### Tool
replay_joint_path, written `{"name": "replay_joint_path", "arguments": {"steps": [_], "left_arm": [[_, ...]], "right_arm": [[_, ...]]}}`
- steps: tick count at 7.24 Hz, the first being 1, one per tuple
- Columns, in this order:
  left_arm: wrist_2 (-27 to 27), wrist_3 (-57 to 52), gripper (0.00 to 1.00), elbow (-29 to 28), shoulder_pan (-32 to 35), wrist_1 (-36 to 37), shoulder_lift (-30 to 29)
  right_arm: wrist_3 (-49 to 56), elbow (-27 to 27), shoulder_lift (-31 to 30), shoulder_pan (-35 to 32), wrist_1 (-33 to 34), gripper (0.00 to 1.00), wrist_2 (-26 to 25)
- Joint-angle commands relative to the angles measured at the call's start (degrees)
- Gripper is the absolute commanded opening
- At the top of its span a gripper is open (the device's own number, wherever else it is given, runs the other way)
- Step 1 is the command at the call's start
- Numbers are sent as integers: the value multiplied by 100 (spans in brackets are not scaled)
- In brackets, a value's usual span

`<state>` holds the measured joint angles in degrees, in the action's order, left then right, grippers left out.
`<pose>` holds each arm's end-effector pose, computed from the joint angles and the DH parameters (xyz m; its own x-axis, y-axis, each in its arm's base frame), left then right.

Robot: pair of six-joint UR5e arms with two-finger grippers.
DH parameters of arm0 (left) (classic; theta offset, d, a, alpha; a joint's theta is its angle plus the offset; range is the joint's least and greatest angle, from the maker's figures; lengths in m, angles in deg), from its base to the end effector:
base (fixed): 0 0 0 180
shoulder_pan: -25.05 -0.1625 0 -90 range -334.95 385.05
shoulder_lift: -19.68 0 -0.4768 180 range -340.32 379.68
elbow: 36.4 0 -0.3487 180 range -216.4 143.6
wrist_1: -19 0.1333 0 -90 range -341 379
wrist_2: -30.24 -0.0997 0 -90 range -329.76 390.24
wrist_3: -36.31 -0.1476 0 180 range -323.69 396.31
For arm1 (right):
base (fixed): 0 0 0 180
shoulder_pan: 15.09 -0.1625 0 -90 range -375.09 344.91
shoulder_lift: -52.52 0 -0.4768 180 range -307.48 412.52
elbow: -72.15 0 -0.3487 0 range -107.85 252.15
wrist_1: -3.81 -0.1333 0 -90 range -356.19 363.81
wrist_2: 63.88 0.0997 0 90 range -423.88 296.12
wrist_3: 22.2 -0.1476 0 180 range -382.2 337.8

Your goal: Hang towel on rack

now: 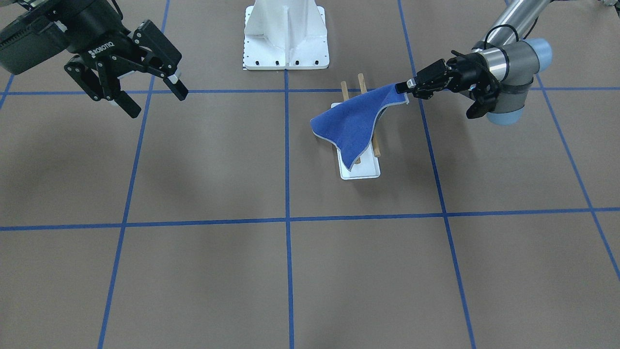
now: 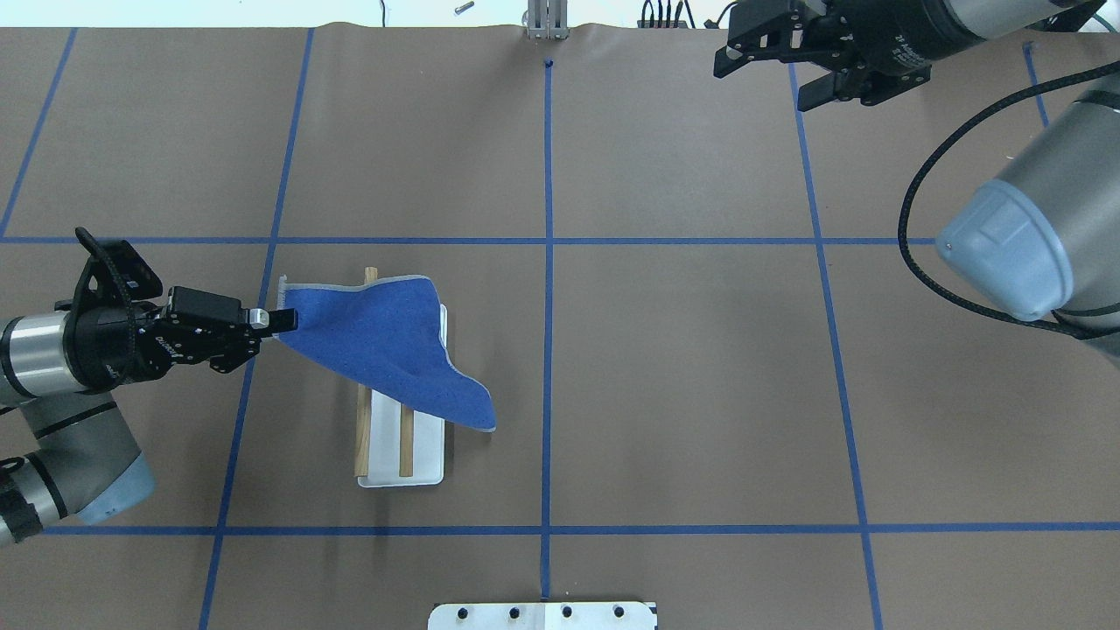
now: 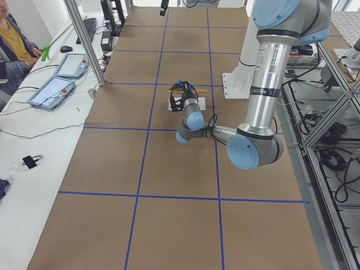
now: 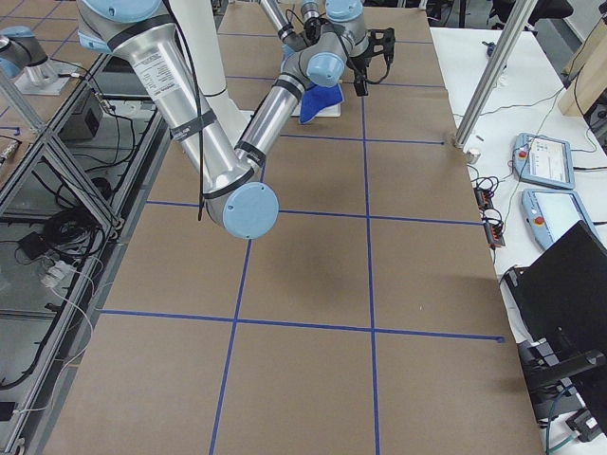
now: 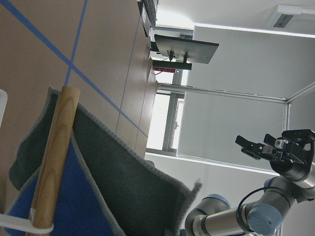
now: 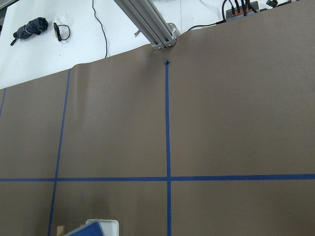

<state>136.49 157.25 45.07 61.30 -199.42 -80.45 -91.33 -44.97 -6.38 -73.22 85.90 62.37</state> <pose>0.3301 -0.3561 0.4547 -0.6478 -0.1371 -0.7494 0.0721 0.9682 -0.2394 -0.2667 -0.5161 0.2313 0.3419 0.0058 0.9397 -0.2971 0.9494 0.1022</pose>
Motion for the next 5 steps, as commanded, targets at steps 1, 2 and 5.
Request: {"name": "replay_joint_path", "arguments": {"steps": [1,2,5], "left_arm": [[1,0,0,-8,14,-120,177],[1,0,0,-8,14,-139,291],[-8,-9,37,-130,5,-139,406]], "right_arm": [[48,22,-42,-85,0,100,5],[49,22,-68,-102,0,100,5],[66,22,-112,-94,-9,100,-4]]}}
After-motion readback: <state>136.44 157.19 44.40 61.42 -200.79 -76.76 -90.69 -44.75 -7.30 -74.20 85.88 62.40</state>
